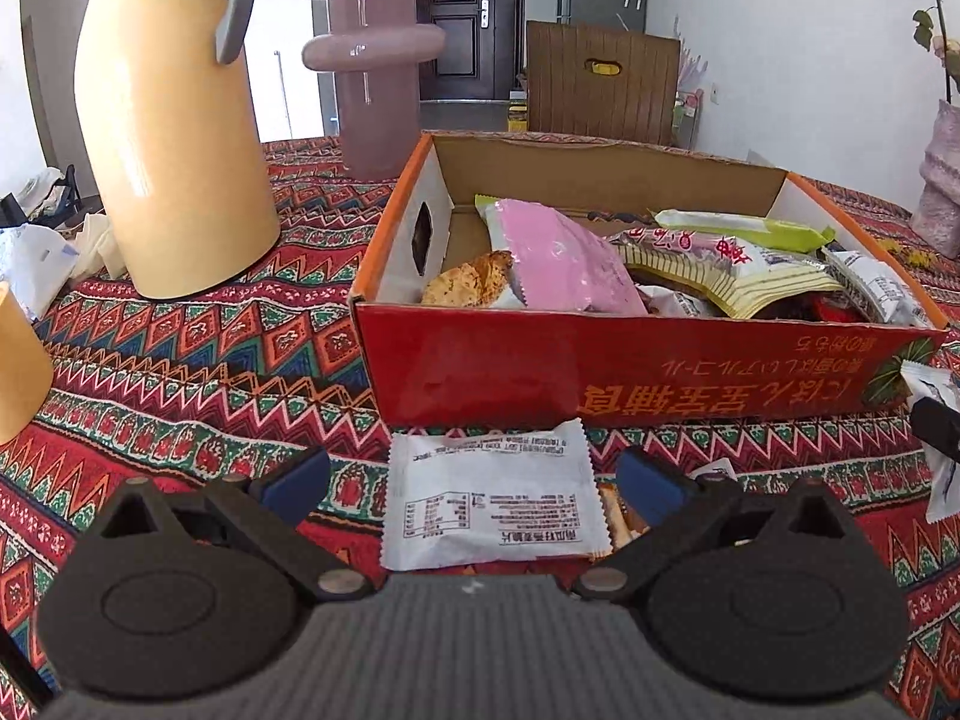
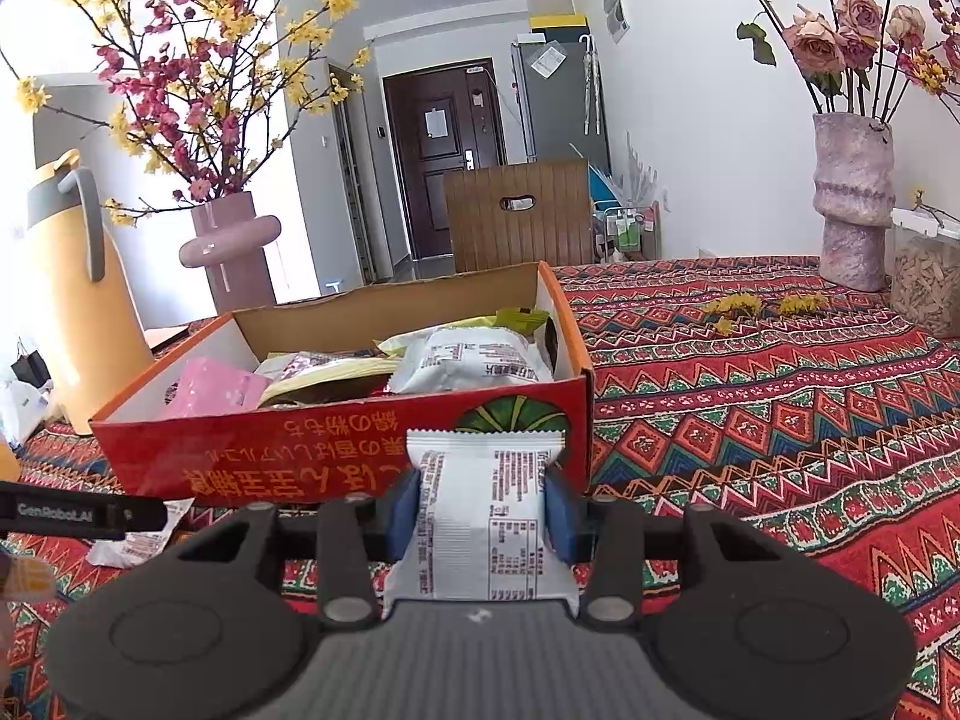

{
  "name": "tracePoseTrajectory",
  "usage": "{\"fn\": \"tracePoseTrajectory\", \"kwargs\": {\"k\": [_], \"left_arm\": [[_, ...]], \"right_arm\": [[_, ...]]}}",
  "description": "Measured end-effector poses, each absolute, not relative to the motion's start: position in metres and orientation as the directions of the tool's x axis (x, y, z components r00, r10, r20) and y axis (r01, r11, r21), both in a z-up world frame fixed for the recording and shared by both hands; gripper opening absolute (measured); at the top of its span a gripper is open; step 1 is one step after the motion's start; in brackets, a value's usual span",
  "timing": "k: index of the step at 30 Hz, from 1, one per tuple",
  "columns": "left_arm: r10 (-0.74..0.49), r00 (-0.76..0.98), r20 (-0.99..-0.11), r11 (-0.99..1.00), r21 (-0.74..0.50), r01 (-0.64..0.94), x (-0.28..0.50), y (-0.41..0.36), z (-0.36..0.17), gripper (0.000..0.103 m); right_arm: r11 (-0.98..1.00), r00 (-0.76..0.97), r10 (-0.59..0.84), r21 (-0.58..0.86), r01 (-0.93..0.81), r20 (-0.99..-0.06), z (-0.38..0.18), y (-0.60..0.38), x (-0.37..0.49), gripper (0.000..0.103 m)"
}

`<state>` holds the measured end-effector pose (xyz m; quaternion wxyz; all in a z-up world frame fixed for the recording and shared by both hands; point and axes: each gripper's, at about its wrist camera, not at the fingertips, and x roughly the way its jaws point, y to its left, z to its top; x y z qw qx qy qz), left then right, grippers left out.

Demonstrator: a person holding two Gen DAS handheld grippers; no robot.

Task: Organize snacks
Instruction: 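Grasp the orange cookie packet with the left gripper while the right gripper holds its packet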

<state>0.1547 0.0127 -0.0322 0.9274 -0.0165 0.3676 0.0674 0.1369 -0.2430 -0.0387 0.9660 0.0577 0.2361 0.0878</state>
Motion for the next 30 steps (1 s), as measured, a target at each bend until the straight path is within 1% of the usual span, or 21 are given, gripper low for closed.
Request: {"fn": "tracePoseTrajectory", "kwargs": {"k": [6, 9, 10, 11, 14, 20, 22, 24, 30], "left_arm": [[0.139, 0.675, -0.725, 0.981, 0.005, -0.196, 0.167, 0.021, -0.046, 0.103], [0.122, 0.670, -0.733, 0.979, -0.022, -0.202, 0.169, 0.027, -0.049, 0.099], [0.121, 0.672, -0.730, 0.979, -0.023, -0.201, 0.168, 0.027, -0.048, 0.094], [0.119, 0.676, -0.727, 0.980, -0.024, -0.198, 0.167, 0.027, -0.048, 0.087], [0.104, 0.688, -0.718, 0.982, -0.033, -0.183, 0.165, 0.028, -0.046, 0.075], [0.098, 0.703, -0.704, 0.985, -0.034, -0.171, 0.156, 0.027, -0.042, 0.065], [0.097, 0.710, -0.697, 0.985, -0.034, -0.168, 0.152, 0.027, -0.040, 0.064], [0.093, 0.720, -0.688, 0.987, -0.034, -0.160, 0.147, 0.027, -0.038, 0.058], [0.083, 0.747, -0.660, 0.991, -0.023, -0.130, 0.134, 0.023, -0.031, 0.048]], "right_arm": [[0.978, 0.875, 0.198, 0.153, -0.144, -0.443, -0.038, -0.243, 0.136, 0.043], [0.978, 0.873, 0.196, 0.152, -0.141, -0.446, -0.038, -0.243, 0.136, 0.043], [0.978, 0.873, 0.195, 0.151, -0.141, -0.448, -0.039, -0.242, 0.137, 0.043], [0.979, 0.872, 0.193, 0.150, -0.139, -0.450, -0.039, -0.242, 0.137, 0.043], [0.980, 0.870, 0.190, 0.148, -0.136, -0.456, -0.040, -0.241, 0.139, 0.043], [0.980, 0.867, 0.189, 0.149, -0.135, -0.462, -0.041, -0.240, 0.140, 0.043], [0.979, 0.866, 0.191, 0.150, -0.135, -0.462, -0.041, -0.240, 0.141, 0.043], [0.979, 0.866, 0.190, 0.150, -0.135, -0.463, -0.041, -0.240, 0.141, 0.043], [0.980, 0.866, 0.189, 0.148, -0.134, -0.463, -0.041, -0.239, 0.142, 0.043]]}}
